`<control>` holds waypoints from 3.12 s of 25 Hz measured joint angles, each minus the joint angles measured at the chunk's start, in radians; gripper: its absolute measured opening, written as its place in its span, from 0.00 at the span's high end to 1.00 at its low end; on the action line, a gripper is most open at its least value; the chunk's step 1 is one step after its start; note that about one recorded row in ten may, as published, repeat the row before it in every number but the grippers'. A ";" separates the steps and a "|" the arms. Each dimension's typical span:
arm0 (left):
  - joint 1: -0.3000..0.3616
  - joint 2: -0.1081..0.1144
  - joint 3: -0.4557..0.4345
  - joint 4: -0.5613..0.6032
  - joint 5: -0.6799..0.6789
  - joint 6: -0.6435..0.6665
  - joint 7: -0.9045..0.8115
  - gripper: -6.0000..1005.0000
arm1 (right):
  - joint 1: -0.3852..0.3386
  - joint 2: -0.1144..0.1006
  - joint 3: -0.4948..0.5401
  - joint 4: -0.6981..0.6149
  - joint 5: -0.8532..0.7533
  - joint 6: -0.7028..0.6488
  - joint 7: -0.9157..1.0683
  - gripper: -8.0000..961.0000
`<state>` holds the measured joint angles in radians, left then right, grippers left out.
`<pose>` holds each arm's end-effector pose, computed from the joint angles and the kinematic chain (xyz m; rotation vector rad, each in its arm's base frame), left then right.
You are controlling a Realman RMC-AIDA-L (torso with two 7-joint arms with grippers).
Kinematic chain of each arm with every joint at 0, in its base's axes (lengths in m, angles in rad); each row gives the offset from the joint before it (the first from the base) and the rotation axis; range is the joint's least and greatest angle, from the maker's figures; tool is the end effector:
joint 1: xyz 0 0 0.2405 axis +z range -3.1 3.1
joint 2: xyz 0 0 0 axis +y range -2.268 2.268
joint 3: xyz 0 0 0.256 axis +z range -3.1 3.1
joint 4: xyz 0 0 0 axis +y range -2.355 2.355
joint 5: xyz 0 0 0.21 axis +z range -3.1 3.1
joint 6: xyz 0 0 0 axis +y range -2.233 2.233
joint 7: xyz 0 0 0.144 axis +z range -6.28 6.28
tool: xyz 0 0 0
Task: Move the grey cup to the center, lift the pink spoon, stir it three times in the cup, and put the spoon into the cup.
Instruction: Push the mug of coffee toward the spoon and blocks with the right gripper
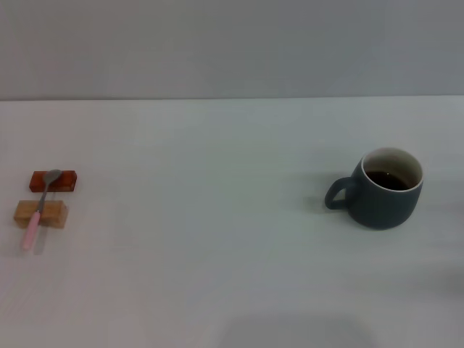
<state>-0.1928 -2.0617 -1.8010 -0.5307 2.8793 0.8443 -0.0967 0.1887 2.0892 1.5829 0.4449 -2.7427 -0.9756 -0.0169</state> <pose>-0.3982 0.3137 0.0935 -1.1533 -0.6512 -0.5243 0.3839 0.3011 0.0496 -1.2537 0.5908 0.4974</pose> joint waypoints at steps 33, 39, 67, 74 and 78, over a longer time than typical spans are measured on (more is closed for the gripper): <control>0.001 0.000 0.000 -0.002 0.000 0.007 -0.006 0.15 | 0.009 -0.003 -0.023 -0.027 0.025 0.013 0.000 0.37; 0.002 0.000 0.000 -0.001 0.000 0.016 -0.006 0.15 | 0.040 -0.011 -0.030 -0.063 0.022 0.065 0.041 0.68; -0.008 -0.003 -0.011 0.014 -0.032 0.016 -0.007 0.14 | 0.237 -0.032 -0.148 -0.178 -0.175 0.261 0.082 0.94; -0.010 -0.003 -0.011 0.014 -0.038 0.016 -0.008 0.15 | 0.258 -0.034 -0.220 -0.171 -0.176 0.278 0.123 0.94; -0.012 -0.003 -0.011 0.014 -0.038 0.016 -0.008 0.15 | 0.272 -0.029 -0.238 -0.178 -0.176 0.284 0.130 0.94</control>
<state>-0.2052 -2.0647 -1.8115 -0.5169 2.8411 0.8604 -0.1043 0.4607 2.0598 1.3445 0.2671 -2.9189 -0.6920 0.1133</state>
